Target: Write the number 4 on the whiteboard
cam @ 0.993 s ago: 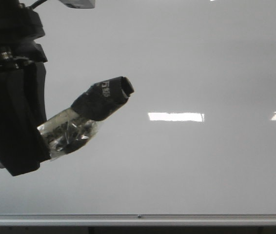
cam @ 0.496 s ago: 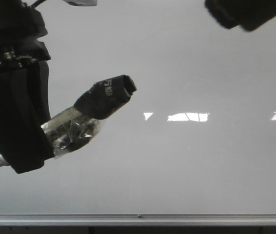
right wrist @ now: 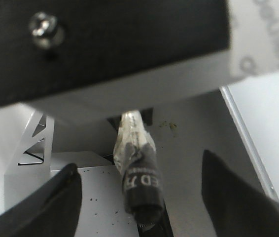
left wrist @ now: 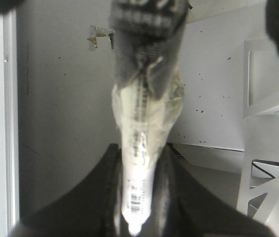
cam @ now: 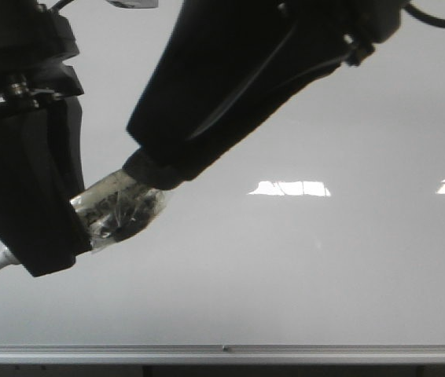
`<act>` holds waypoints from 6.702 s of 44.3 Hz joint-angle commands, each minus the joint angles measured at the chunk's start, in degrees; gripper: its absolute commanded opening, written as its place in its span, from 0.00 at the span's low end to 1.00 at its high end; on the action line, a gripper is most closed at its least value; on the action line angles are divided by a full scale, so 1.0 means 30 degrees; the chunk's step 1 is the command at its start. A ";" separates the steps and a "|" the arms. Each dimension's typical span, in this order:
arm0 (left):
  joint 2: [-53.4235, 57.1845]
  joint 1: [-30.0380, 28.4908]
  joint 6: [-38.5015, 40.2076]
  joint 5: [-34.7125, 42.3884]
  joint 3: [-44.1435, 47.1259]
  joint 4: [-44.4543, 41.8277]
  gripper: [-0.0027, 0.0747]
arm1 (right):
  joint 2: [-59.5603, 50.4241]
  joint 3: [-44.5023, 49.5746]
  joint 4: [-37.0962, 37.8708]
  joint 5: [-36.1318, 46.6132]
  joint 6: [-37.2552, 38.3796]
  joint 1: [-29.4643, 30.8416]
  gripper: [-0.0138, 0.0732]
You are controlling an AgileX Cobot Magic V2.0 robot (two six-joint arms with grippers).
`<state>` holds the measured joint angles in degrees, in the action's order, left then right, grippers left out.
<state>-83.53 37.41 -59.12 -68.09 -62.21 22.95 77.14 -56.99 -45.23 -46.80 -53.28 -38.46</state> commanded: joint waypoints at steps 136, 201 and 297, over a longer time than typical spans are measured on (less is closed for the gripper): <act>0.0720 0.0168 0.1297 0.3233 -0.0579 0.2762 0.01 | 0.0562 -0.2056 0.0001 0.7471 0.2247 1.0794 0.04; 0.0720 0.0168 0.1297 0.3270 -0.0579 0.2762 0.01 | -0.1653 -0.2413 0.0553 0.4318 0.2577 1.2820 0.04; 0.1548 0.0168 -0.0084 0.5788 -0.0579 0.5095 0.58 | -0.1896 -0.1770 -0.0116 -0.2789 0.0915 0.3341 0.04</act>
<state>-80.90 37.58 -59.26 -50.15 -62.21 35.29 73.13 -60.39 -42.35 -57.32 -49.87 -28.22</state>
